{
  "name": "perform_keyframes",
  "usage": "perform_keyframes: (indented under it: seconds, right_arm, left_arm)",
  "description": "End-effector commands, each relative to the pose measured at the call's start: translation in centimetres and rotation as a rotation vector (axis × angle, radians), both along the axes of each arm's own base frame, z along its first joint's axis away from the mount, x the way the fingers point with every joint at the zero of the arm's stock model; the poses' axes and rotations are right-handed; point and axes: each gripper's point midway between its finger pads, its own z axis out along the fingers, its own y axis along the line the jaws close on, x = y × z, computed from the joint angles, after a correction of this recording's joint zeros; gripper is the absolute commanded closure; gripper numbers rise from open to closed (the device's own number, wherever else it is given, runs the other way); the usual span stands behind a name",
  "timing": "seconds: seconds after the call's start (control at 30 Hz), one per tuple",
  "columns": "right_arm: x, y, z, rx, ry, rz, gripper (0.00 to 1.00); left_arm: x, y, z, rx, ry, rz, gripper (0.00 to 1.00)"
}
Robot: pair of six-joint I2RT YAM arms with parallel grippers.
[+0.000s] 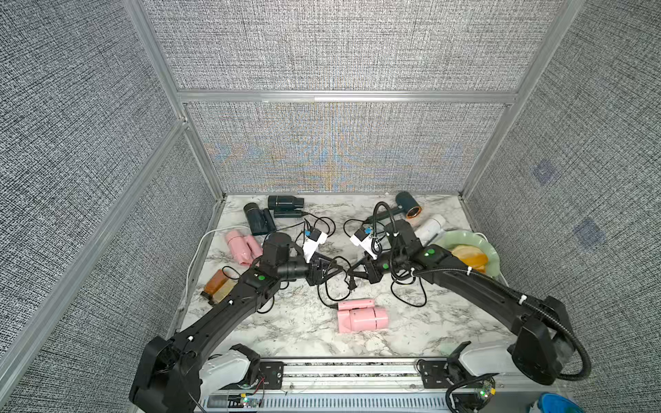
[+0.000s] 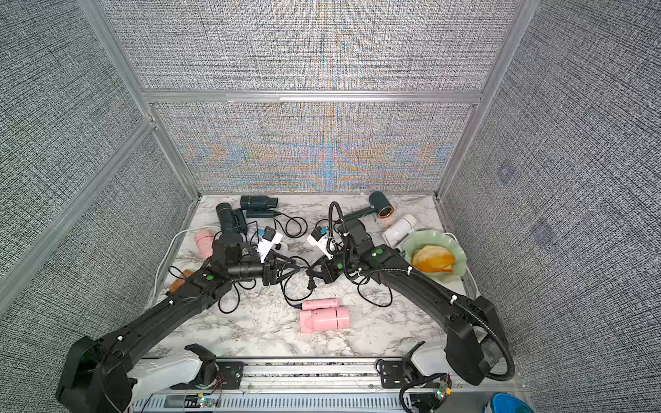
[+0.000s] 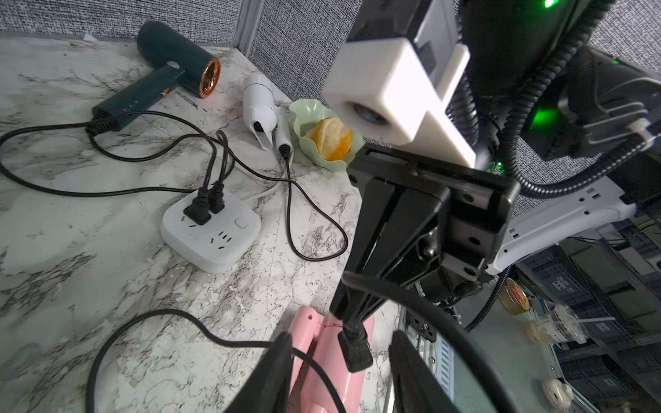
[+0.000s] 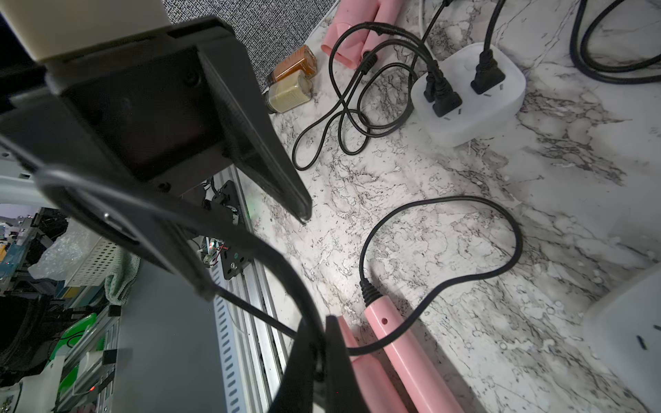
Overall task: Charge the blow dryers
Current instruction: Pick up the plug from the center of the board.
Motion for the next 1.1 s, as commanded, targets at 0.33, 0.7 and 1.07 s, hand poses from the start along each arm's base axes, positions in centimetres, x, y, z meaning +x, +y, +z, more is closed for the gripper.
perform_keyframes:
  seconds: [0.33,0.7,1.07]
  right_arm:
    - [-1.0,0.4,0.4,0.054,0.001,0.032,0.97]
    - [-1.3,0.6,0.4,0.073,0.01,0.053,0.97]
    - [0.6,-1.2,-0.2,-0.011,-0.02,-0.112,0.63]
  left_arm:
    - [-0.1,-2.5,1.5,-0.078,-0.003,-0.079,0.67]
    - [0.4,-3.3,1.5,-0.122,0.018,-0.06,0.86]
    - [3.3,-2.1,-0.3,-0.002,0.044,0.173,1.0]
